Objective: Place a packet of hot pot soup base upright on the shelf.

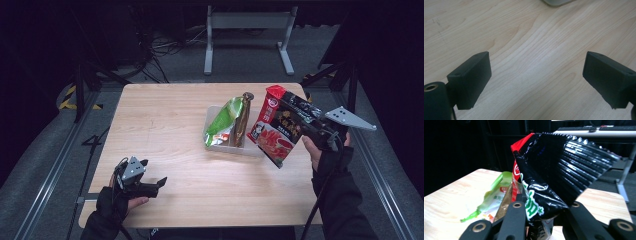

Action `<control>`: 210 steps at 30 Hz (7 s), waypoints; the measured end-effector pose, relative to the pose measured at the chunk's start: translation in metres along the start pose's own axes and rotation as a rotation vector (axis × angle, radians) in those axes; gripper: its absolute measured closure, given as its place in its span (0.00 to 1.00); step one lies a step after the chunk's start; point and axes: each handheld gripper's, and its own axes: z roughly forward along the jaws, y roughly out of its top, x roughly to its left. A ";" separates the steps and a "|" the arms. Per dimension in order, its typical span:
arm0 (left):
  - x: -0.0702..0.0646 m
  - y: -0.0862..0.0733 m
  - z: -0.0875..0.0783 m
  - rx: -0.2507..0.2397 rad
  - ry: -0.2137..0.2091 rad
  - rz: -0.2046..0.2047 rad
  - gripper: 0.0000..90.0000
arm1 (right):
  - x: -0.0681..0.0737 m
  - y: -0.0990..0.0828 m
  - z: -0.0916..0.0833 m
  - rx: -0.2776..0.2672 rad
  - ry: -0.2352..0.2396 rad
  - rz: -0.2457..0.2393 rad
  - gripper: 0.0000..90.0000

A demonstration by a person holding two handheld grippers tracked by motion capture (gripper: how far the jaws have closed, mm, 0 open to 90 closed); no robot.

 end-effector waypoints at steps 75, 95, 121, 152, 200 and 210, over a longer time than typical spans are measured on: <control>-0.003 0.000 0.004 -0.002 -0.049 0.005 0.11 | 0.041 -0.042 0.090 -0.014 -0.295 -0.136 0.87; -0.004 0.000 0.005 0.001 -0.052 0.002 0.11 | 0.030 -0.048 0.085 0.010 -0.268 -0.140 0.87; -0.007 0.001 0.002 0.005 -0.039 0.029 0.11 | 0.018 -0.042 0.083 0.106 -0.178 -0.228 0.82; -0.006 0.000 0.002 0.009 -0.042 0.022 0.11 | 0.012 -0.037 0.070 0.188 -0.071 -0.233 0.72; -0.007 0.000 0.003 0.022 -0.043 0.023 0.11 | 0.010 -0.042 0.027 0.242 0.020 -0.319 0.56; -0.007 0.000 0.003 0.020 -0.039 0.030 0.11 | 0.011 -0.049 0.023 0.254 0.037 -0.344 0.52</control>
